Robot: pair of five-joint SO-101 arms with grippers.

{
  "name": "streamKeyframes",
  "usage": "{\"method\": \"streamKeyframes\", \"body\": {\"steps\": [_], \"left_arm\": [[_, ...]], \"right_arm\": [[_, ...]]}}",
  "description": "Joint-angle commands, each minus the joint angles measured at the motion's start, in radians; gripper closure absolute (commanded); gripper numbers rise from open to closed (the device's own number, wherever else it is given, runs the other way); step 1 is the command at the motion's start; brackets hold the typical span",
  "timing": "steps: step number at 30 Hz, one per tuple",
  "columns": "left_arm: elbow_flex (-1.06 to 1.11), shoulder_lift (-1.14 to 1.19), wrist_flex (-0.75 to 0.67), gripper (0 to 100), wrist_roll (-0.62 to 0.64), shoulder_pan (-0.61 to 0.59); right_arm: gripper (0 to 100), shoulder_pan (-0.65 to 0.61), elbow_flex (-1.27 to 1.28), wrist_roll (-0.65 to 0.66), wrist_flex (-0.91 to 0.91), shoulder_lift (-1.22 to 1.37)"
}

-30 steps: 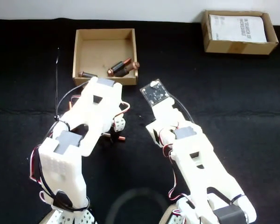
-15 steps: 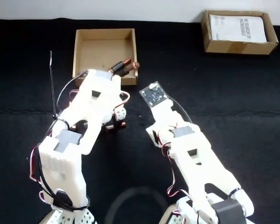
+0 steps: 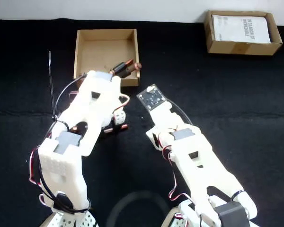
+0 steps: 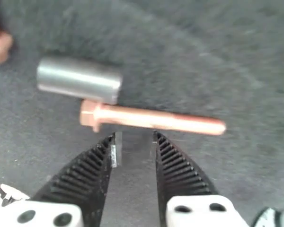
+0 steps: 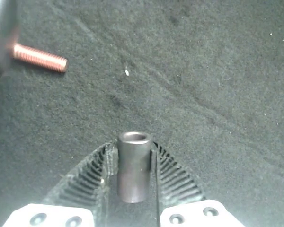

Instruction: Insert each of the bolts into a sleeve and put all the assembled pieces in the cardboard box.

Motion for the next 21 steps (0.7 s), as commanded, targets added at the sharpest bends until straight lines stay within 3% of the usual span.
{"method": "streamKeyframes", "body": {"steps": [1, 3, 9, 21], "left_arm": [[0.05, -0.008, -0.006, 92, -0.002, -0.005], [0.074, -0.008, -0.014, 100, -0.002, -0.013], [0.073, -0.007, -0.029, 99, -0.002, -0.008], [0.073, -0.007, -0.242, 99, -0.008, -0.082]], "right_arm": [[99.1, -0.007, -0.019, 0.011, -0.013, -0.004], [99.1, -0.007, -0.021, 0.009, -0.013, -0.004], [99.1, -0.007, -0.021, 0.009, -0.013, -0.004], [99.1, -0.002, -0.018, 0.015, -0.013, -0.004]]}}
